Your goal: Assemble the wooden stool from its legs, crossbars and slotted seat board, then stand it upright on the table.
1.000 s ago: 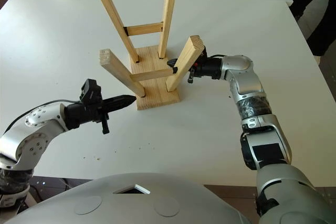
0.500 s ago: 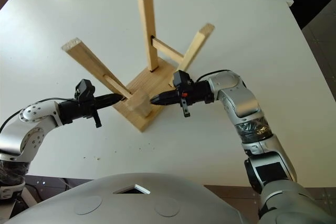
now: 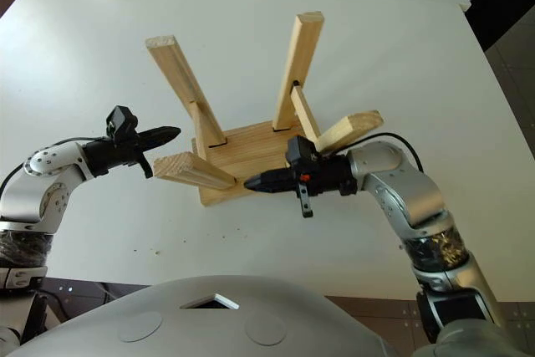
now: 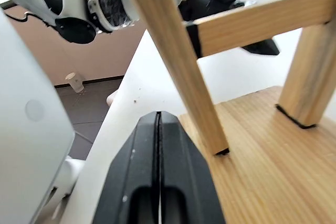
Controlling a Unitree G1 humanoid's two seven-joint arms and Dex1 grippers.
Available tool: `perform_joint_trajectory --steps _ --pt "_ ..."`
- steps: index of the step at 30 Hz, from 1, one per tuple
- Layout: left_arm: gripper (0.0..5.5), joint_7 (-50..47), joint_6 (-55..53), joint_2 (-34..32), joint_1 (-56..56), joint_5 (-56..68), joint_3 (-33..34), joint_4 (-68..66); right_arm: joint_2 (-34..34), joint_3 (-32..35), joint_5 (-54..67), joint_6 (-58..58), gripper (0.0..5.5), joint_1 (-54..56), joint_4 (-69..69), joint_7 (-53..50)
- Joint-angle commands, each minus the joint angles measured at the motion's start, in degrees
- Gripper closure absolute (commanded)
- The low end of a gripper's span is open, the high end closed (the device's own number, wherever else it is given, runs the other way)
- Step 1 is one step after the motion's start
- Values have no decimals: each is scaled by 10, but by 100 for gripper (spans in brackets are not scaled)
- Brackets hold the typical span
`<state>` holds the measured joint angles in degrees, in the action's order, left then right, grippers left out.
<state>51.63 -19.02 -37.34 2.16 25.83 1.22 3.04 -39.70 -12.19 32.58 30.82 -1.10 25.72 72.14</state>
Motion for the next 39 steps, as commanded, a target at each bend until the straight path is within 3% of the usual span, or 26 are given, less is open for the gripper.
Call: perform_joint_trajectory --steps 1,5,10,14,18,23,30,35,39 --pt "548 -21 -6 8 -30 4 27 23 -55 46 14 -16 550 -56 34 19" --pt "548 -60 -13 37 -74 8 41 59 -29 75 42 -7 550 -32 39 -25" --pt "548 -70 -44 45 -179 42 64 143 -113 110 18 -42 550 -145 51 28" --pt "548 -72 -50 42 -257 50 84 179 -172 98 -103 -164 550 -163 -132 70" --pt "548 -81 -60 42 -283 55 101 192 -174 141 -123 -198 550 -32 -300 54" --pt "548 -113 -81 68 -317 57 65 254 -111 121 -181 -240 550 124 -430 -27" --pt "548 -77 -102 34 -299 40 -6 272 -10 67 -233 -271 550 76 -418 -116" --pt "548 -90 -96 33 -287 5 -30 242 -15 64 -252 -292 550 66 -434 -125" --pt "548 -84 -81 30 -275 -30 -64 199 -35 63 -232 -278 550 19 -370 -93"
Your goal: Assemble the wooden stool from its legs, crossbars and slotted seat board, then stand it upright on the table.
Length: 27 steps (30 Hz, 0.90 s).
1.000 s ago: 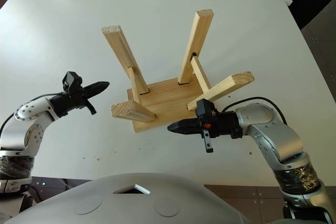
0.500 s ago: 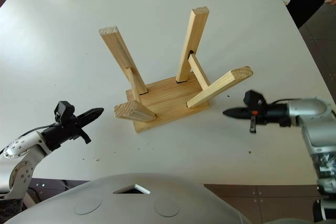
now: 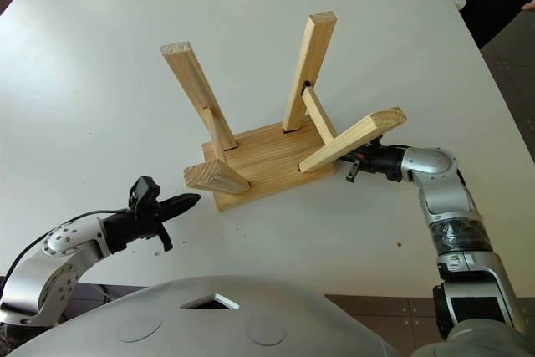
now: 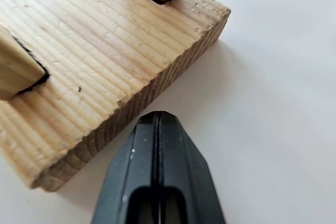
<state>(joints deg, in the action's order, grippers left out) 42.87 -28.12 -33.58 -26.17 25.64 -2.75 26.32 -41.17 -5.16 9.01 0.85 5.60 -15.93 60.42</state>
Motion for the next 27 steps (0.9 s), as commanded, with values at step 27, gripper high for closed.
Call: perform_joint_trajectory --steps 27 --pt "548 46 48 -67 -87 -1 104 1 -84 40 54 100 550 -223 264 50"
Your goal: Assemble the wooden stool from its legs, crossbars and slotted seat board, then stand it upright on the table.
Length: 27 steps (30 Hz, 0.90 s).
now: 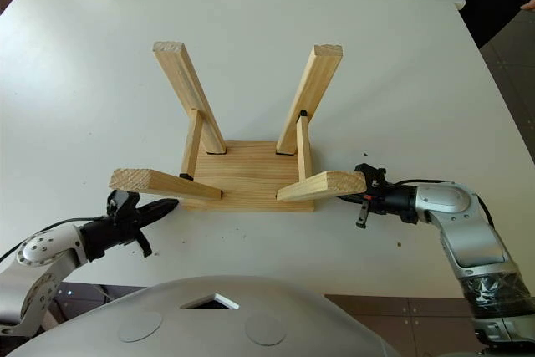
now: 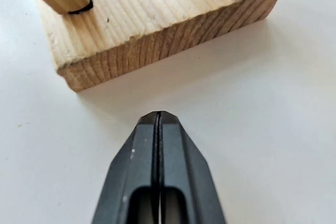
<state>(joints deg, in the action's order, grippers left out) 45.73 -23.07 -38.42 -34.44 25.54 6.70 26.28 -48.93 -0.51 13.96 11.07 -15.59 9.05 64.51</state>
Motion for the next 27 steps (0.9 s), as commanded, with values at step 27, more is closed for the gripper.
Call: perform_joint_trajectory --steps 27 --pt "548 36 5 -4 61 -4 -86 -12 38 -74 15 -2 550 19 13 5"
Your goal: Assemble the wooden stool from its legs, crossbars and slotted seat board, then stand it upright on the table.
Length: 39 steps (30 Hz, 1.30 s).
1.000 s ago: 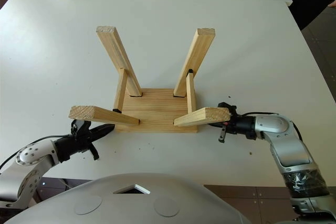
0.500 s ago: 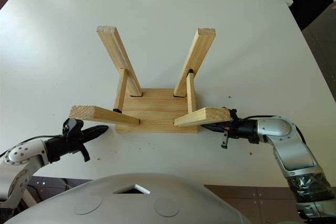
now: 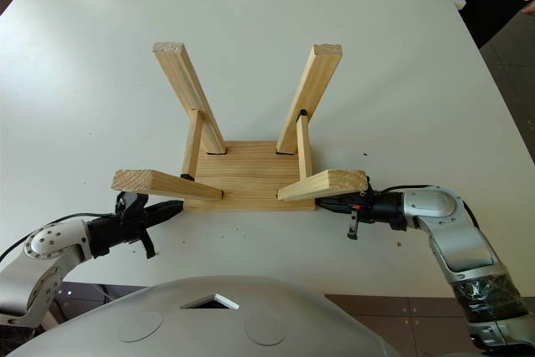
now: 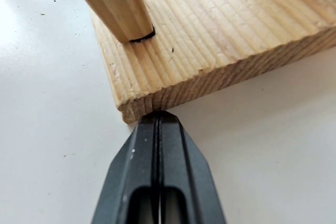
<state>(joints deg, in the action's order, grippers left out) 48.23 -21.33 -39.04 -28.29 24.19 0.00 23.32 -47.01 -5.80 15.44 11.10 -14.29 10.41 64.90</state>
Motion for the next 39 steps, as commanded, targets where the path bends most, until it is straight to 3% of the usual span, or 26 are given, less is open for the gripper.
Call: perform_joint_trajectory --steps 1,8,18,25,34,39 --pt "548 14 -12 2 -4 14 -18 26 21 -25 4 -1 550 10 2 5" --pt "548 43 -36 -10 -28 80 -6 118 -5 -28 42 18 550 -3 59 48" --pt "548 41 -98 -43 -72 212 90 226 -58 68 135 61 550 -29 155 99" --pt "548 43 -101 -41 -99 203 68 239 -65 90 160 100 550 -25 201 101" --pt "548 69 -129 -78 -120 312 183 274 -95 168 236 170 550 -51 295 109" --pt "548 73 -138 -92 -103 334 182 274 -90 184 248 183 550 -53 304 101"
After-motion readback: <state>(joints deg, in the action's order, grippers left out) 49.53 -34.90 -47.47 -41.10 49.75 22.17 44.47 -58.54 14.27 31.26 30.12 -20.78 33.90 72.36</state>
